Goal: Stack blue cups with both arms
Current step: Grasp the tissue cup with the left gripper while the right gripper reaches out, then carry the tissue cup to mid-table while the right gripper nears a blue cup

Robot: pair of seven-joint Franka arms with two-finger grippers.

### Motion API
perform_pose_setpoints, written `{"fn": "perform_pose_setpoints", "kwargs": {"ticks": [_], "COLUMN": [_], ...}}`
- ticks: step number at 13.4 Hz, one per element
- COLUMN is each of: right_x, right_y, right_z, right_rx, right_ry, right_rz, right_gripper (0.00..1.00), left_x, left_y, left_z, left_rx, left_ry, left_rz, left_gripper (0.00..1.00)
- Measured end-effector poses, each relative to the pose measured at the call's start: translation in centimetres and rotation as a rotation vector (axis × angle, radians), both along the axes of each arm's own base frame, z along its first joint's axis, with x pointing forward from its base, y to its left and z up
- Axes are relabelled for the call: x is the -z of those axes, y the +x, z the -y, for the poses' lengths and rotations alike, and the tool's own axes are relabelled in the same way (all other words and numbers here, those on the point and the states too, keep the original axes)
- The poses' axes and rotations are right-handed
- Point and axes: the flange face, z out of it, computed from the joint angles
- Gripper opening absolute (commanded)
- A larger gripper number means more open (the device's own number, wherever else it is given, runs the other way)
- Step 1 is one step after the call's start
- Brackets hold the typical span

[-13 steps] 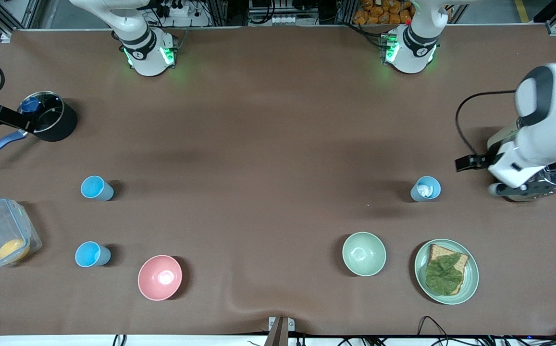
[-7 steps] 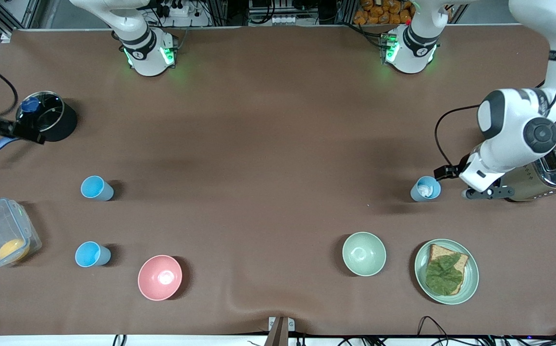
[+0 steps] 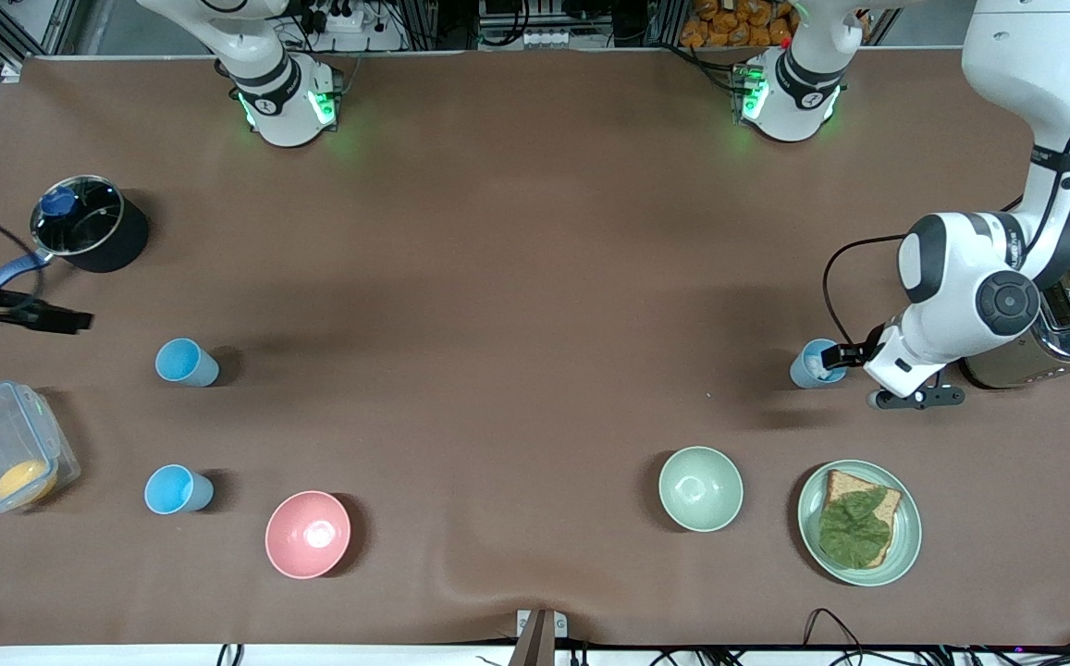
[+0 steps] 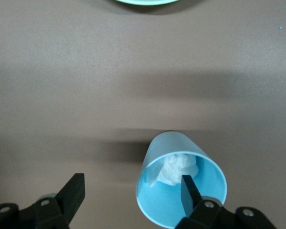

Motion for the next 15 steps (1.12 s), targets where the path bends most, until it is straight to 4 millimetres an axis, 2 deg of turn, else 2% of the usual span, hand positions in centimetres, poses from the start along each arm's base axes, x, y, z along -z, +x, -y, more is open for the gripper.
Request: {"fn": "perform_pose_setpoints", "kwargs": {"ticks": [1,3,4,5,8,10,11,13,15], "right_x": [-0.1,0.3,0.7,1.2,2.6,3.8,4.9,8.4,12.0], "right_y": [-0.4,-1.4,-1.7,-1.8,-0.9,-0.5,-0.2,0.8,2.3], "right_z": [1.9,5.4,6.7,7.5,7.4,7.2,7.0,5.7,2.8], "right_rx": [-0.034,-0.104,-0.118,-0.117,-0.101,-0.102,-0.105,-0.124,-0.146], "right_ry": [0.029,0.098,0.129,0.146,0.136,0.144,0.150,0.167,0.168], "right_rz": [0.009,0.027,0.034,0.037,0.045,0.031,0.018,-0.026,-0.069], "right_gripper": [1.00,1.00,1.00,1.00,1.00,1.00,1.00,1.00,1.00], "left_x": [0.2,0.8,1.1,1.4,1.7,1.5,1.2,-0.3,-3.1], "left_y": [0.1,0.0,0.0,-0.1,-0.1,-0.1,-0.1,-0.2,-0.6], "left_z": [0.1,0.2,0.3,0.3,0.9,2.6,3.7,6.0,9.7], "left_rx": [0.002,0.004,0.004,-0.001,-0.026,-0.008,0.004,0.036,0.071], "left_ry": [-0.001,-0.001,-0.002,-0.006,-0.039,-0.057,-0.064,-0.078,-0.115], "left_rz": [-0.003,-0.012,-0.017,-0.021,-0.029,-0.028,-0.030,-0.038,-0.030], "left_gripper": [0.49,0.32,0.13,0.00,0.00,0.00,0.00,0.00,0.00]}}
